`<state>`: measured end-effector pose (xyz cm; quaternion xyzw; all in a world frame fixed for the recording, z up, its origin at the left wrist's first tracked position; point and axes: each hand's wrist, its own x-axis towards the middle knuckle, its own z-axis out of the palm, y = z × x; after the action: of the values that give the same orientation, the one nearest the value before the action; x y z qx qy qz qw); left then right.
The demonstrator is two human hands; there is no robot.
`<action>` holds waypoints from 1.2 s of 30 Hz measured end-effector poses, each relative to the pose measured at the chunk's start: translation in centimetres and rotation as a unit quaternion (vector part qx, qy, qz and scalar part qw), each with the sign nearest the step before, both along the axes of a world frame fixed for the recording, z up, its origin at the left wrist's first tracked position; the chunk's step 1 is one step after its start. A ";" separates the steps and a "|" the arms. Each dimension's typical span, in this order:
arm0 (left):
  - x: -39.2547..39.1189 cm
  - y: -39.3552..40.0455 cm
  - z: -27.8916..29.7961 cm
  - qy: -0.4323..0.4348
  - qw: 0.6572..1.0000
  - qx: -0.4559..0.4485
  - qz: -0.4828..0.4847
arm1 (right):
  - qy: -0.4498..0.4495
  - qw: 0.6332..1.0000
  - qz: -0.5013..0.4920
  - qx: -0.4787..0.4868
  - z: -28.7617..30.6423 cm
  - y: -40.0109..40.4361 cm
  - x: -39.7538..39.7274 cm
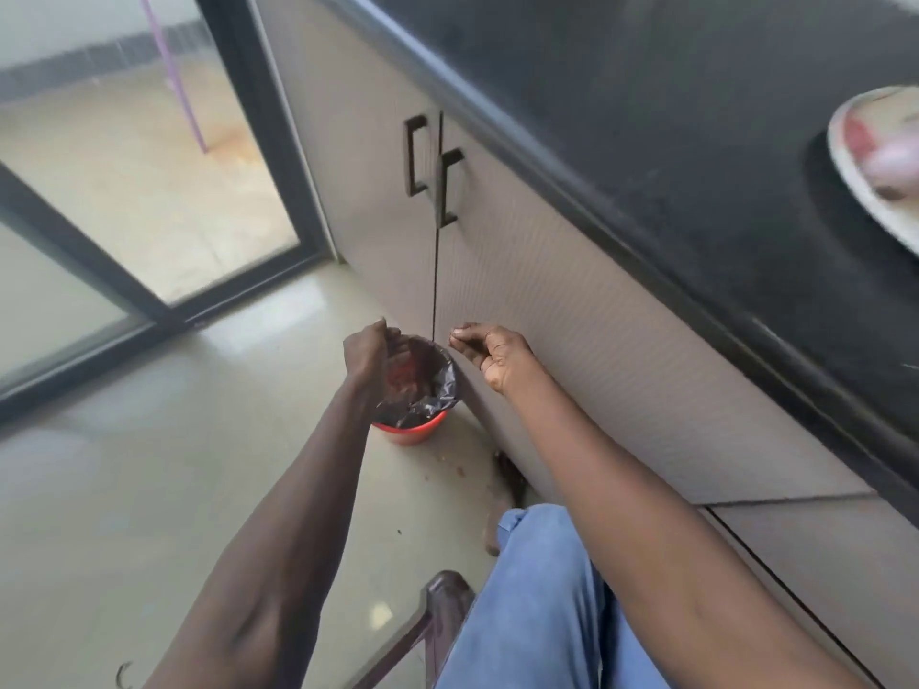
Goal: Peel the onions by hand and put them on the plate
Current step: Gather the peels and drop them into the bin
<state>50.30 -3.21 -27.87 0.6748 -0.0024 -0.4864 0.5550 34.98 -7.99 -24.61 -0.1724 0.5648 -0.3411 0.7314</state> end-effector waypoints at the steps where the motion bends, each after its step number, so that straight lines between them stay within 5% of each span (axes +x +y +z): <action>1: 0.5 -0.6 -1.7 -0.010 1.000 0.022 -0.006 | 0.025 1.000 0.014 0.006 -2.5 -1.1 1.0; 9: 3.8 -2.7 -15.6 -0.075 0.983 0.137 -0.101 | 0.207 0.973 0.099 -0.027 -18.8 -5.1 6.9; 12: 4.8 -2.8 -18.9 -0.126 0.968 0.165 -0.139 | 0.334 0.917 0.194 -0.098 -22.9 -5.7 8.4; 15: 5.0 -2.6 -19.4 -0.222 0.935 0.188 -0.203 | 0.455 0.823 0.279 -0.193 -23.9 -5.7 9.2; 21: 4.3 -3.5 -19.8 -0.390 0.820 0.179 -0.378 | 0.422 0.748 0.467 -0.212 -25.6 -7.2 9.9; 24: 4.2 -3.9 -20.3 -0.414 0.802 0.185 -0.388 | 0.438 0.760 0.415 -0.242 -25.7 -7.5 10.1; 28: 4.2 -4.3 -20.4 -0.469 0.786 0.234 -0.327 | 0.497 0.721 0.403 -0.266 -25.3 -7.4 10.5; 33: 4.5 -4.2 -20.7 -0.507 0.748 0.212 -0.373 | 0.457 0.742 0.433 -0.231 -25.7 -7.3 10.5; 36: 4.6 -4.7 -20.8 -0.493 0.786 0.206 -0.312 | 0.453 0.783 0.357 -0.232 -25.5 -7.6 9.5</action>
<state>54.90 -7.86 -48.70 0.8834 -0.3859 -0.2235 0.1438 44.51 -15.63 -50.10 -0.6608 0.6331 -0.0592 0.3988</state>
